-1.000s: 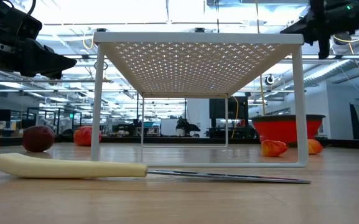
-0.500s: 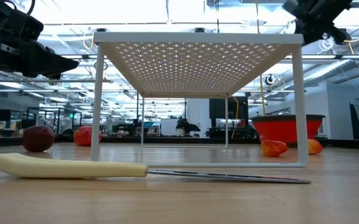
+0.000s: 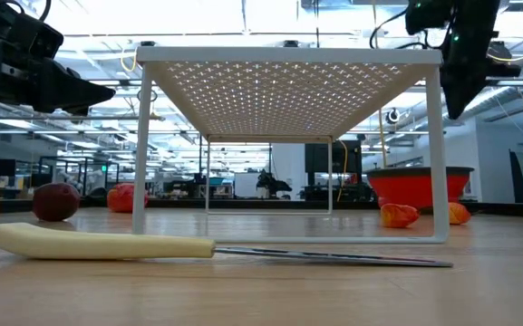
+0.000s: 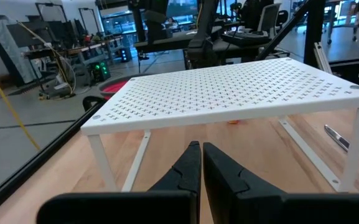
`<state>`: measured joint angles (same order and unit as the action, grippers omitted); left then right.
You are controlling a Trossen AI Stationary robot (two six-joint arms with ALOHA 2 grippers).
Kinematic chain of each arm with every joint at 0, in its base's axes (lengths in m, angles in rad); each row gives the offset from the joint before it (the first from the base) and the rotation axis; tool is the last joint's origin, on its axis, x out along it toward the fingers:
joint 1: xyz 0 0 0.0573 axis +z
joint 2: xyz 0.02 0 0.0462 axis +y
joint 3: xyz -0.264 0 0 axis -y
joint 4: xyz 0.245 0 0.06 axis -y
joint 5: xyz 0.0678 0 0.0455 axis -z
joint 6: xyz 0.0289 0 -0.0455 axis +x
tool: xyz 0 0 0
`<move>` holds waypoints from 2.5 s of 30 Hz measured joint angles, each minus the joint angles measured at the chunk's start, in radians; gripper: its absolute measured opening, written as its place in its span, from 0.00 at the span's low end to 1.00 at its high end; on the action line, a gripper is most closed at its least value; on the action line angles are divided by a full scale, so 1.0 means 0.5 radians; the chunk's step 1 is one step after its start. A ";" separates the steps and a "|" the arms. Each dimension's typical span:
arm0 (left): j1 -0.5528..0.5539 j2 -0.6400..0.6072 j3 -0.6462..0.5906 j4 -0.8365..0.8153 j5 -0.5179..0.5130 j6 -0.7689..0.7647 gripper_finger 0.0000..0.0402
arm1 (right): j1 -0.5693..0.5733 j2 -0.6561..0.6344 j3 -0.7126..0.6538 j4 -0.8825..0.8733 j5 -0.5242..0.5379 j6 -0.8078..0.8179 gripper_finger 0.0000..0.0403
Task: Pick & Place Fruit
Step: Put the red strainer bowl on the shelf
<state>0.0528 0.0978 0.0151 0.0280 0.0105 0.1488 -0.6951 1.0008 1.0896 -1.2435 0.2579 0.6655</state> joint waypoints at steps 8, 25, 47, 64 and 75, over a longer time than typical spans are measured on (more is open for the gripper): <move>0.000 0.001 0.000 -0.001 0.000 0.000 0.05 | -0.217 0.078 -0.001 0.025 -0.140 -0.126 0.11; 0.000 0.001 0.000 -0.001 -0.003 0.007 0.05 | -0.592 0.221 -0.092 0.148 -0.156 -0.256 0.53; 0.000 0.000 0.000 -0.001 -0.007 -0.060 0.05 | -0.884 0.228 -0.715 0.786 -0.363 -0.249 0.53; 0.001 0.001 0.001 0.000 -0.024 -0.045 0.05 | -0.880 -0.065 -0.714 0.944 -0.407 -0.274 0.52; 0.001 0.000 0.001 -0.001 -0.026 -0.044 0.05 | -0.886 -0.035 -0.713 0.945 -0.255 -0.326 0.51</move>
<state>0.0532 0.0979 0.0154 0.0277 -0.0025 0.1268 -1.1381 0.9834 0.7330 -0.7711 0.1307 0.5022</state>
